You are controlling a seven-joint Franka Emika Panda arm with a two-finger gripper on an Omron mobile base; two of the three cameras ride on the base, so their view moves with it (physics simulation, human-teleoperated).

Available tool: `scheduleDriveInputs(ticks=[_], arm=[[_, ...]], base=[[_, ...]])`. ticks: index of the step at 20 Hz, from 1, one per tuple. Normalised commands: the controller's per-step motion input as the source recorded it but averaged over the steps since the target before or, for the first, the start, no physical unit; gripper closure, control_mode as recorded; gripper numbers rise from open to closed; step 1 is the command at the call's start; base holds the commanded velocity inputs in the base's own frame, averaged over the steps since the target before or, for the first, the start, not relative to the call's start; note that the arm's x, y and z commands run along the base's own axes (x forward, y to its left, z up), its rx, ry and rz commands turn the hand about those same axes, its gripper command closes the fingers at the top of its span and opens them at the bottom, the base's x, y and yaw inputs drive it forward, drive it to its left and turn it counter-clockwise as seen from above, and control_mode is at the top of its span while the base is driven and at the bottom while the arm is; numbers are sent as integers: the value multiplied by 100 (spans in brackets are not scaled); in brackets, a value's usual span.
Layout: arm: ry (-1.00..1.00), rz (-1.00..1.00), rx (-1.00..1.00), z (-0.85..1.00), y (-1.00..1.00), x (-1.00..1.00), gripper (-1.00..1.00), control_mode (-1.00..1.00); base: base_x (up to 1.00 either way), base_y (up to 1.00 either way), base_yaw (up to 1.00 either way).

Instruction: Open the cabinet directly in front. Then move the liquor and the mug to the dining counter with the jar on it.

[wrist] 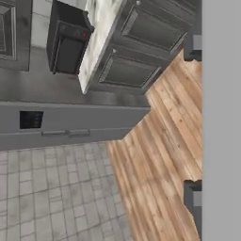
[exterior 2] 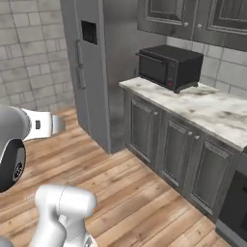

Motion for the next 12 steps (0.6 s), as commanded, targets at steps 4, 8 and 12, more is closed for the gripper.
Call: scheduleDriveInputs(ticks=[4,8,12], arm=[[0,0,0,0,0,0,-100,100],[0,0,0,0,0,0,-100,100],[0,0,0,0,0,0,-100,100]], base=[[0,0,-100],[-9,0,-88],[0,0,-15]])
